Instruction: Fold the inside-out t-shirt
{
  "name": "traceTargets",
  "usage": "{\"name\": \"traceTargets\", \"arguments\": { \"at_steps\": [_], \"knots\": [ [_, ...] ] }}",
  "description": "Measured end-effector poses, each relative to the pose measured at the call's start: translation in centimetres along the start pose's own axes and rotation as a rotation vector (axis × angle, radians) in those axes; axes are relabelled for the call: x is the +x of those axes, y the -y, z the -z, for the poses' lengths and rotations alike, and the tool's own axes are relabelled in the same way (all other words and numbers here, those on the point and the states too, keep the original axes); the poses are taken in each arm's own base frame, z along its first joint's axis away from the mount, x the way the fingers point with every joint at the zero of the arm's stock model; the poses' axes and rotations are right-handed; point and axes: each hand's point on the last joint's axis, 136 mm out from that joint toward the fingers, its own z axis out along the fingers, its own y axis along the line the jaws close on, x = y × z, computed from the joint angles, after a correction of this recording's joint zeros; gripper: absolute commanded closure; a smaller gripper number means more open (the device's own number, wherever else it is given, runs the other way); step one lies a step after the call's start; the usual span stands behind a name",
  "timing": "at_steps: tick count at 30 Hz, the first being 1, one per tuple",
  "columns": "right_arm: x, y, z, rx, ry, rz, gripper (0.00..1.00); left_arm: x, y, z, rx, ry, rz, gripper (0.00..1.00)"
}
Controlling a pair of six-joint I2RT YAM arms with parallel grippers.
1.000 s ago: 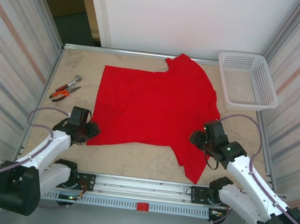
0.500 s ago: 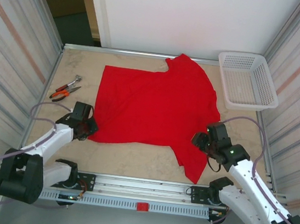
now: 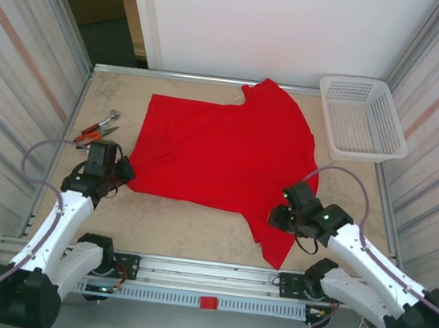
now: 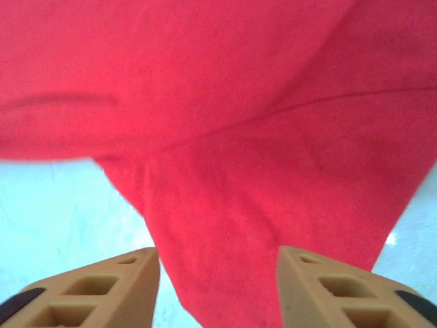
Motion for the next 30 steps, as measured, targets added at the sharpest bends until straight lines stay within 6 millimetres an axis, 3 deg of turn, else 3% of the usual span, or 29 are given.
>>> {"name": "traceTargets", "arguments": {
  "at_steps": [5,13,27,30],
  "knots": [
    [3.1,-2.5,-0.9,0.012,-0.083,0.169,0.75,0.2,-0.1,-0.1,-0.001,-0.012,0.005,1.0],
    [6.8,-4.8,-3.3,0.051,-0.178,0.301,0.69,0.3,-0.1,-0.2,0.001,-0.016,-0.003,1.0],
    [6.4,-3.9,-6.5,0.184,-0.161,0.32,0.65,0.3,0.0,-0.2,0.007,-0.02,-0.002,1.0],
    [6.2,-3.6,-6.8,0.209,-0.153,0.325,0.72,0.3,0.0,-0.2,0.008,-0.02,-0.002,1.0]
  ]
}}
